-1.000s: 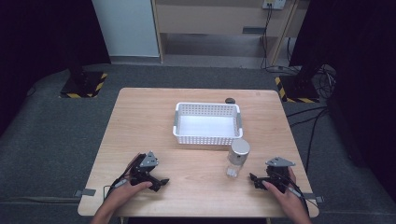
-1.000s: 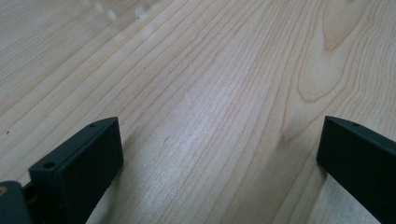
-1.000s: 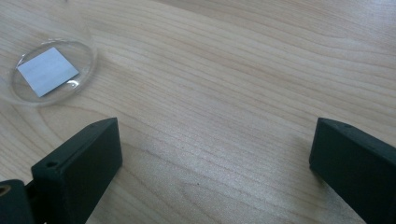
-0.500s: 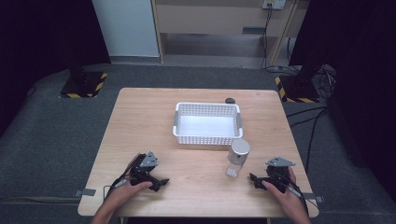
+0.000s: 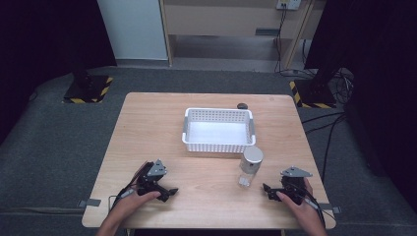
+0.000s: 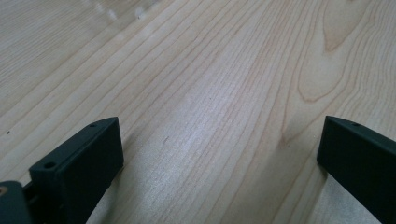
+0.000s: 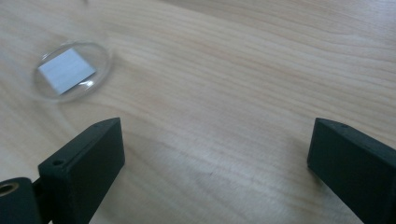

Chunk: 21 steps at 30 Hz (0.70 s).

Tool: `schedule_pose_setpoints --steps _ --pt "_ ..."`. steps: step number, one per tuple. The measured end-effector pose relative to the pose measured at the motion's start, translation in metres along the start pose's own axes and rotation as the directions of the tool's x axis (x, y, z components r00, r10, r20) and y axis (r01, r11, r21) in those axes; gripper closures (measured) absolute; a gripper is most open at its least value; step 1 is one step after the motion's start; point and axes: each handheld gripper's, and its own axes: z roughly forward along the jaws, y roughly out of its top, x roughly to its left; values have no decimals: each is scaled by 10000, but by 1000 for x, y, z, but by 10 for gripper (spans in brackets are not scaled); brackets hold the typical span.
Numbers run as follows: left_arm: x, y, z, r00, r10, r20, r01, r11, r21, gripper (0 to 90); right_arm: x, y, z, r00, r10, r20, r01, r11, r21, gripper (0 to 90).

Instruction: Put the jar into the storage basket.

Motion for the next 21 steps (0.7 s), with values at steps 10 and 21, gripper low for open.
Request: schedule_pose_setpoints --steps 10,21 --pt "0 0 0 10000 -7 -1 7 10000 -3 0 19 -2 -15 9978 -466 -468 457 9988 -198 39" --pt "0 0 0 10000 -5 -20 5 10000 12 0 44 9 -22 9885 -1025 -1107 990 9944 -367 41"
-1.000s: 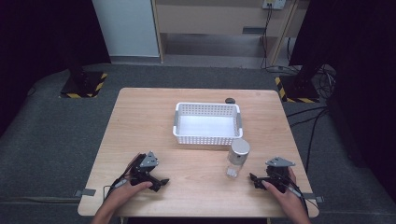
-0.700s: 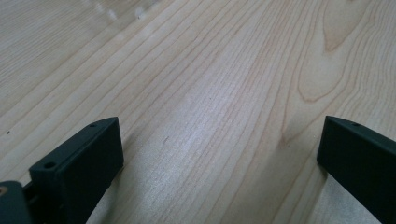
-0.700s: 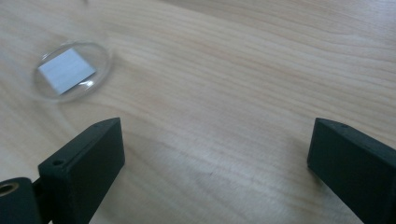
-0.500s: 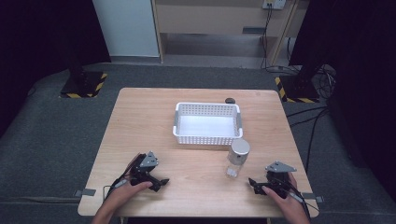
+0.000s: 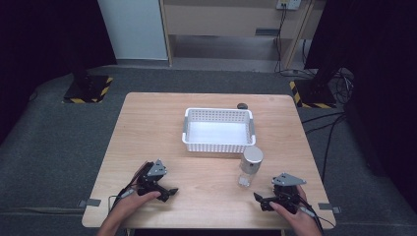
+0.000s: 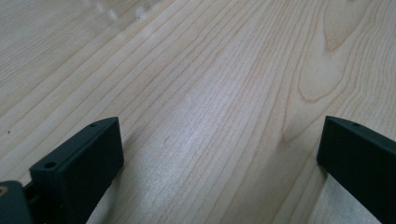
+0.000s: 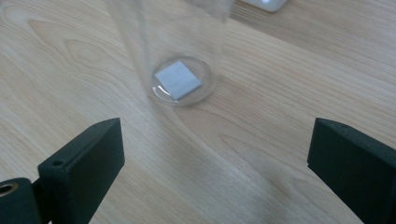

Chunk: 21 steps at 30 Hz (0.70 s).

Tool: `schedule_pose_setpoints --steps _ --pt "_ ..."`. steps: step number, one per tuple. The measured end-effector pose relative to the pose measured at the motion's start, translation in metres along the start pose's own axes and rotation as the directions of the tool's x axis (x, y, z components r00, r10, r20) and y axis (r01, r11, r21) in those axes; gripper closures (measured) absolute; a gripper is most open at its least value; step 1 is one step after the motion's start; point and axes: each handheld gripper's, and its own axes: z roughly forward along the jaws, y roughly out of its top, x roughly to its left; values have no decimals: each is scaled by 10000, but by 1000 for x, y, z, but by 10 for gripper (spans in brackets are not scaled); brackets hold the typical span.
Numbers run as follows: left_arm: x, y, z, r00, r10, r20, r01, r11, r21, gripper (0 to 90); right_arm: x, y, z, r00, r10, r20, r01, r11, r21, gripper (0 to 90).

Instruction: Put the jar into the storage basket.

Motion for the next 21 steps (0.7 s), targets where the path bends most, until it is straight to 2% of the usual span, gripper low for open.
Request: schedule_pose_setpoints --steps 5,21 --pt "0 0 0 10000 -8 -4 8 10000 -4 0 5 6 2 9998 -151 -150 150 9999 -9 41" --pt "-1 0 0 9999 -80 -74 80 10000 -14 0 7 27 2 9987 -36 -512 8 9986 -536 50"
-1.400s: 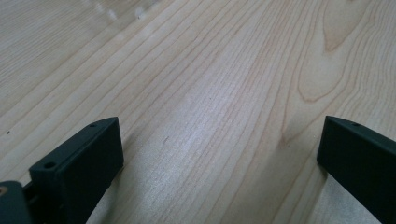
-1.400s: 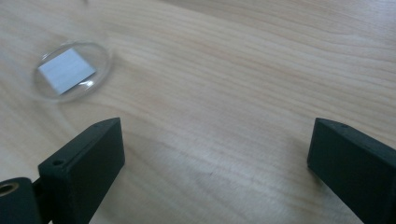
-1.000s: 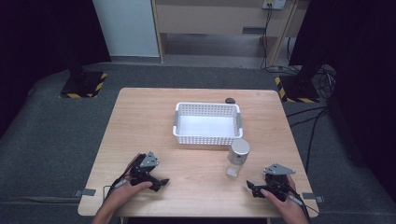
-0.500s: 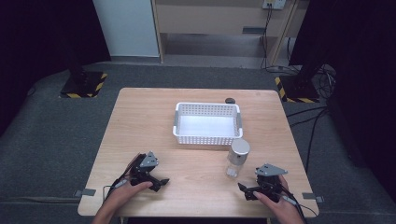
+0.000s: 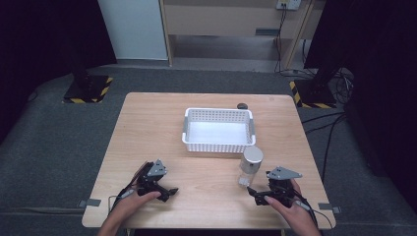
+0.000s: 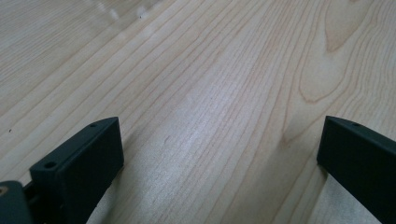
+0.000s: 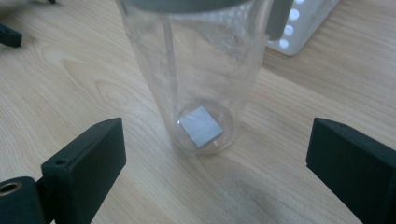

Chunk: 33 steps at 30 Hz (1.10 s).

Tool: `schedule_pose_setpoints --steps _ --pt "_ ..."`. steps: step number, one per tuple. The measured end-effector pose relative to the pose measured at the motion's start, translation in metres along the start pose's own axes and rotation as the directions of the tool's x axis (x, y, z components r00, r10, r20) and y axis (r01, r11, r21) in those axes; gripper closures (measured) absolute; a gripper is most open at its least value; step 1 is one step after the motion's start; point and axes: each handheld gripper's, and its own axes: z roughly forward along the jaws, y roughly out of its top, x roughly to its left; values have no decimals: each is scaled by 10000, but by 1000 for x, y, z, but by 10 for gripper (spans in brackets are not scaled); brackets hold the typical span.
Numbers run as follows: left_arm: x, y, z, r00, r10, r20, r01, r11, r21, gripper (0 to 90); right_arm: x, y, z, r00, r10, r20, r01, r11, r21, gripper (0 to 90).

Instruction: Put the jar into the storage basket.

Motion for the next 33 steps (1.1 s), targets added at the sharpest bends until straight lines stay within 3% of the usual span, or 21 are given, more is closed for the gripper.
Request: schedule_pose_setpoints --steps 33 --pt "0 0 0 10000 -40 -40 40 10000 -1 0 8 31 6 9991 -381 -173 377 9990 -233 79"
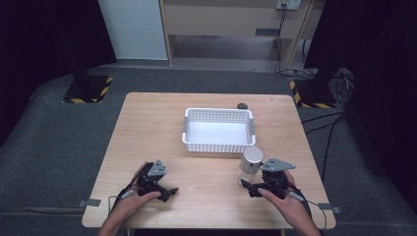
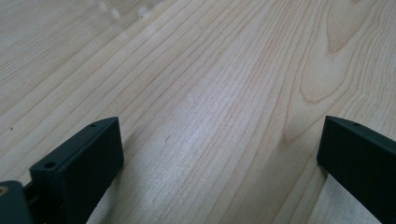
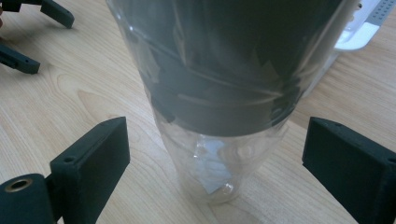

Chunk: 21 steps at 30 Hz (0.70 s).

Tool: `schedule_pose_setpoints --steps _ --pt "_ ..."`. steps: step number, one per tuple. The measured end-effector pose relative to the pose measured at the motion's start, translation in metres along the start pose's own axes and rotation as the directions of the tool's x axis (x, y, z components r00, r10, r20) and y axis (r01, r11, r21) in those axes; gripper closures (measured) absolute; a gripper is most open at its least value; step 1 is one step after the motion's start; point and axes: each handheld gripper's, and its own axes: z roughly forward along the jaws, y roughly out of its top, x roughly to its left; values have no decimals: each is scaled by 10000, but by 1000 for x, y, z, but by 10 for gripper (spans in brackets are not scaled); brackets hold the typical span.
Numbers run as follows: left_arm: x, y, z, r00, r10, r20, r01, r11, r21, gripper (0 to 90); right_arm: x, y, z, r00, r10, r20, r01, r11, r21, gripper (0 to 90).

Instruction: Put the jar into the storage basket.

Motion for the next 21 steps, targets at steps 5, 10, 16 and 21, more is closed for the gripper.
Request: schedule_pose_setpoints --steps 5,10,16,21 --pt "0 0 0 10000 2 1 -2 10000 6 0 0 5 0 10000 -24 -13 24 10000 -87 102" --pt "0 0 0 10000 4 0 -4 10000 5 0 0 11 1 10000 -82 -43 81 9999 -136 109" --pt "0 0 0 10000 -1 1 1 10000 3 0 1 14 2 9999 -171 -22 170 9998 -136 139" --pt "0 0 0 10000 7 -1 -7 10000 9 0 0 18 4 9997 -237 37 238 9996 -155 171"
